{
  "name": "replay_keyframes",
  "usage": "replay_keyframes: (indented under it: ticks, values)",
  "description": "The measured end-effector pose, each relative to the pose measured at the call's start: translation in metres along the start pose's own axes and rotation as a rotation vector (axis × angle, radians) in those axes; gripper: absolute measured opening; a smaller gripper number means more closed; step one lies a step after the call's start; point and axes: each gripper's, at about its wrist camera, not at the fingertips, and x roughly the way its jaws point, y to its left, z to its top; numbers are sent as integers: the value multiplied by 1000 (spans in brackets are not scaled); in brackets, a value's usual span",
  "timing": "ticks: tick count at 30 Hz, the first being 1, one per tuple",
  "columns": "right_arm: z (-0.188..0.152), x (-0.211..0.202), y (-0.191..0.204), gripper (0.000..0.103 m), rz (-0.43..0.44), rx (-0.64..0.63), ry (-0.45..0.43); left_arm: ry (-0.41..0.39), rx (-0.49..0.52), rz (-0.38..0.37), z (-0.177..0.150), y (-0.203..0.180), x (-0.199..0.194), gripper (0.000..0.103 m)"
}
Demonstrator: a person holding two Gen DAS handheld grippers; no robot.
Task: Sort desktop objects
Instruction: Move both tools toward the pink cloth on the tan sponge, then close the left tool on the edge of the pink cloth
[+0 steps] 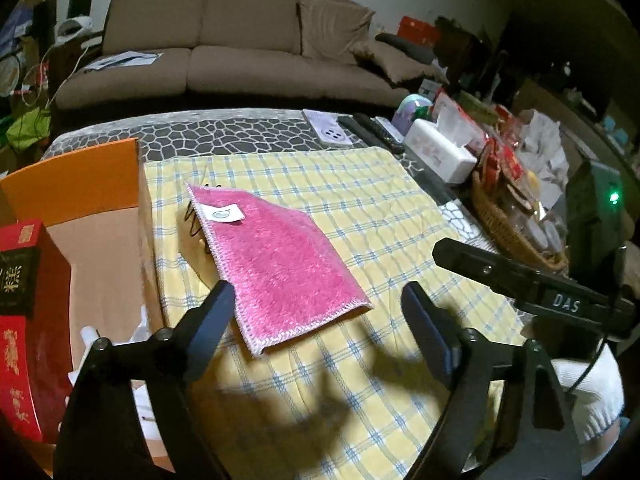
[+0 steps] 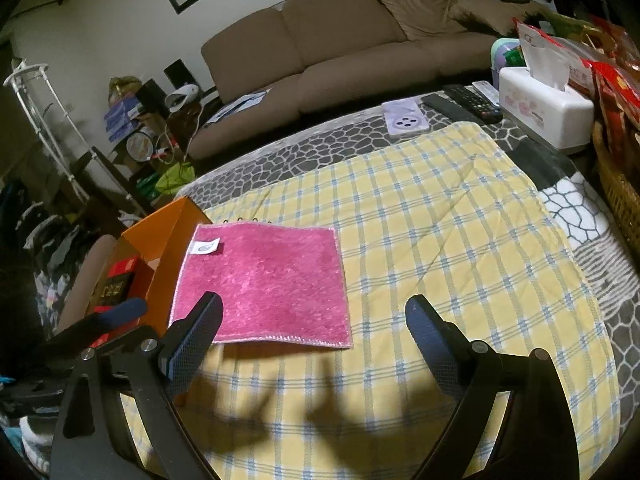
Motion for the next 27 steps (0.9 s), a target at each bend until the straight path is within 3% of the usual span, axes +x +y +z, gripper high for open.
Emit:
replay_keyframes:
  ticks: [4,7,13,15,17,20,27]
  values:
    - [0,0,-3,94,-6,2,4,20,-15,22,0,1,11,79]
    - [0,1,-5,94,-6,7,8,30,-40,31,1,4,18,68]
    - [-2,6,-4,94,-3,6,27,35,-99,51,7,13,31,67]
    - [-3,9,-2,94,-3,1,37,30,-114,49,9,15,34,57]
    - [-4,13,-2,94,-3,-2,50,34,-119,47,10,15,37,27]
    - [-6,17,-2,94,-3,-3,65,46,-131,47,11,17,41,1]
    - [-8,21,-13,94,59,76,86,-8,-85,-29,15,2,23,0]
